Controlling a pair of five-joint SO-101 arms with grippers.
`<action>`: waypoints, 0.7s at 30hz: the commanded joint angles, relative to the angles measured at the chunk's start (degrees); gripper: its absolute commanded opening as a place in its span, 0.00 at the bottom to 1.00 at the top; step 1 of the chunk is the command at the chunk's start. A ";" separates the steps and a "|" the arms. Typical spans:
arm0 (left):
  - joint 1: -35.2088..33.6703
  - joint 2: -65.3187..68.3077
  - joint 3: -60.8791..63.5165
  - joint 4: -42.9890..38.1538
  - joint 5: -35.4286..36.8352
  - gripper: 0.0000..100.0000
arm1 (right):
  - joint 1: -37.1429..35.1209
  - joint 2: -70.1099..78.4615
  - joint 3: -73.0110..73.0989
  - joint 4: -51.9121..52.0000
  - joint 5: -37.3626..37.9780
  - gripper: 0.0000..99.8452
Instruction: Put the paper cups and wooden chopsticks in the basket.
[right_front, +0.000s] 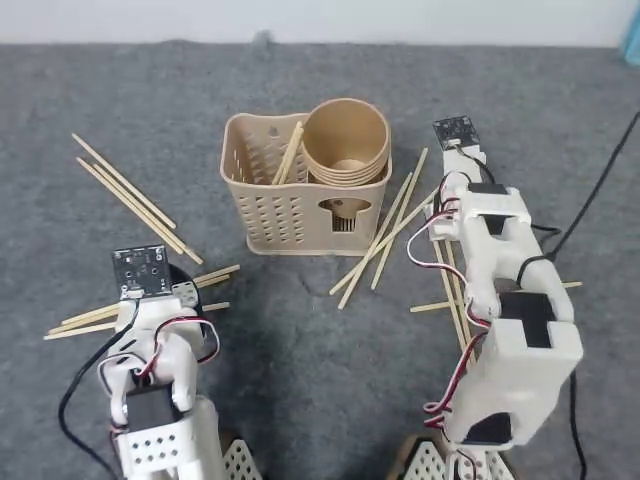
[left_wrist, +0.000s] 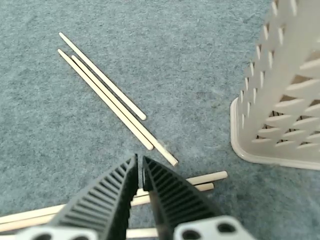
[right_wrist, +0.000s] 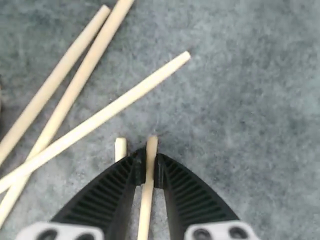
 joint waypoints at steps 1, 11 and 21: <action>-0.35 -0.62 -0.22 -0.79 0.09 0.02 | 0.84 0.66 -3.25 1.71 1.41 0.00; -0.35 -0.62 -0.22 -0.79 0.09 0.02 | 4.00 -6.20 -10.37 16.84 1.41 0.01; -0.35 -0.62 -0.22 -0.79 0.09 0.02 | 5.14 -29.05 -11.87 31.16 1.23 0.01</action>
